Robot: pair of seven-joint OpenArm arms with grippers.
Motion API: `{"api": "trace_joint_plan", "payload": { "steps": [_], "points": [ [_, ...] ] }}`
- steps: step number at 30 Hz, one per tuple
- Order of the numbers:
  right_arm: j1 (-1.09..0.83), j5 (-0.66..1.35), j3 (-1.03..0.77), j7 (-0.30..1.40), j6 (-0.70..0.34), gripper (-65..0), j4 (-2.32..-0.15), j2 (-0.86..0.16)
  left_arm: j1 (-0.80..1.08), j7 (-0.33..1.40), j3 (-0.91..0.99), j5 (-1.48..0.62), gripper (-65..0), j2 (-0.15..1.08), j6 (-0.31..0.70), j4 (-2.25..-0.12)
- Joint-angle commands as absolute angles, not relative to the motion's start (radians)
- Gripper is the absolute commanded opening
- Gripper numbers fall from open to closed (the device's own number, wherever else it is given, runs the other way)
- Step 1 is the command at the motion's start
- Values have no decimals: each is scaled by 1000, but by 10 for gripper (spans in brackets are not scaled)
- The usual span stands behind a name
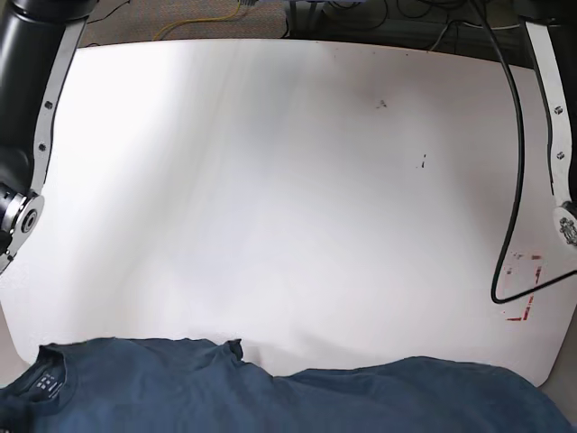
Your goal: Layout the t-shirt on the table in an organized manner, then fold the t-shirt properly
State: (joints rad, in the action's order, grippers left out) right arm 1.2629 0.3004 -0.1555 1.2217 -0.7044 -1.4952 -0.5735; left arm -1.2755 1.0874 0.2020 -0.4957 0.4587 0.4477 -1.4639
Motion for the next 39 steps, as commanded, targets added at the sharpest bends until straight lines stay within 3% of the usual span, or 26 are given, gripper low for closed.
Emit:
{"api": "trace_joint_plan", "payload": {
  "steps": [1, 12, 20, 29, 39],
  "points": [
    [1228, 289, -188, 1222, -698, -648, -1538, -596, -1250, 1067, 208, -492, -650, 469, 441, -1518],
    [745, 291, -403, 1242, -698, -648, -1808, -552, -828, 1067, 321, -493, -650, 466, 447, -1728],
    [427, 289, -562, 1241, -698, -648, -1925, -460, -487, 1067, 469, -493, -650, 435, 544, -1842],
    [199, 288, -676, 1222, -698, -648, -1952, -346, -205, 1064, 604, -493, -650, 420, 598, -1867],
    [56, 288, -697, 1218, -698, -648, -1954, -314, -10, 1064, 711, -493, -650, 415, 657, -1867]
  ]
}}
